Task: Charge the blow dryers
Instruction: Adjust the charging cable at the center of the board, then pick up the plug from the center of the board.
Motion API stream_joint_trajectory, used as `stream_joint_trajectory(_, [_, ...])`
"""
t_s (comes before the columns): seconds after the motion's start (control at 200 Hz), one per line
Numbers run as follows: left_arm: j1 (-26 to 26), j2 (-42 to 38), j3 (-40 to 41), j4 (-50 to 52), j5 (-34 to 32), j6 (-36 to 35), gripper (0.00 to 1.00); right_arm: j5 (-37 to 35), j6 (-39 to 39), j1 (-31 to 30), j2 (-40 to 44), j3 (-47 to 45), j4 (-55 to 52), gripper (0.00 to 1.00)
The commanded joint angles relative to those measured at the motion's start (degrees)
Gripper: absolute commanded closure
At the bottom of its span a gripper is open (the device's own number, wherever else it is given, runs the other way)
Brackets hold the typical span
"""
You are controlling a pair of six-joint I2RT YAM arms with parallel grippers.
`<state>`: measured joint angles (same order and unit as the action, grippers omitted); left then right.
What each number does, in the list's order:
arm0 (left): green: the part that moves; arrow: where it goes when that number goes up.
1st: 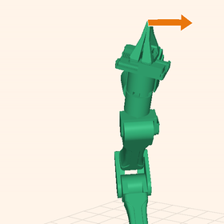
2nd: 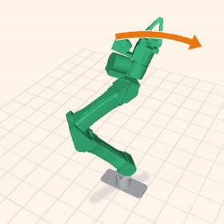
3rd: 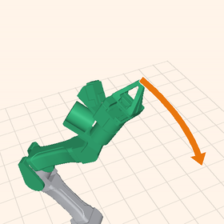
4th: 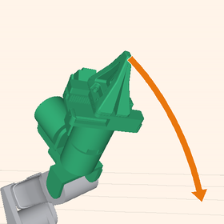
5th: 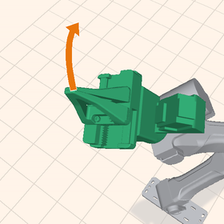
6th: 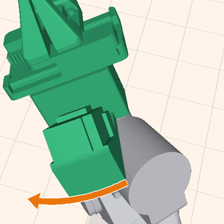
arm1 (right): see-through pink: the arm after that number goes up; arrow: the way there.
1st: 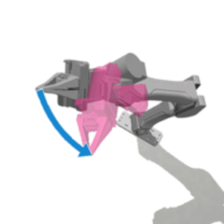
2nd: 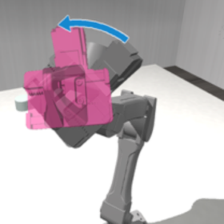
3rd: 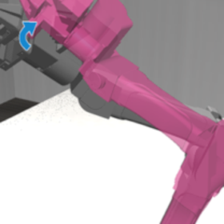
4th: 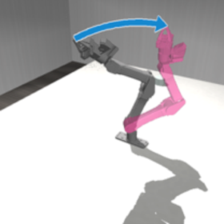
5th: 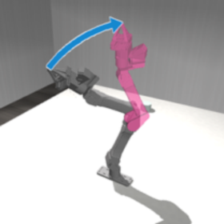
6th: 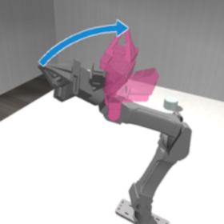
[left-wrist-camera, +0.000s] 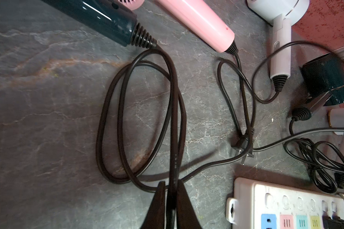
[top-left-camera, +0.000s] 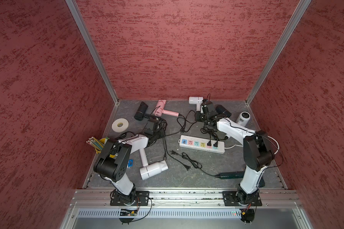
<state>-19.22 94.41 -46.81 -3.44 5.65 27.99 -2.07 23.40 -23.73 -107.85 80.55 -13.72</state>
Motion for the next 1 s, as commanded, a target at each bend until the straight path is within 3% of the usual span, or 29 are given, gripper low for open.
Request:
stream_joint_trajectory(0.0, [0.5,-1.9,0.9,0.1,-0.9,0.2,0.76,-3.7,-1.2,0.1,-0.8,3.8,-5.8,0.54])
stream_joint_trajectory(0.14, [0.7,-2.8,1.3,-0.1,-0.4,0.7,0.48,-7.3,-0.9,-0.5,2.0,4.7,-9.1,0.40])
stream_joint_trajectory(0.291, [0.6,-5.6,2.9,-1.5,-0.5,0.7,0.23,-6.9,-1.1,-4.0,4.6,5.3,-11.0,0.38])
stream_joint_trajectory(0.391, [0.5,-7.6,4.0,-2.3,-1.2,0.9,0.11,-3.4,-0.5,-6.3,2.4,7.3,-12.5,0.41])
stream_joint_trajectory(0.726, [0.4,-11.4,6.7,-4.8,-2.2,0.9,0.04,2.0,-0.5,-11.6,-9.4,13.4,-15.3,0.65])
stream_joint_trajectory(0.997, [0.5,-11.8,6.8,-4.8,-2.0,0.9,0.03,0.2,-0.4,-11.9,-15.3,16.2,-17.5,0.75])
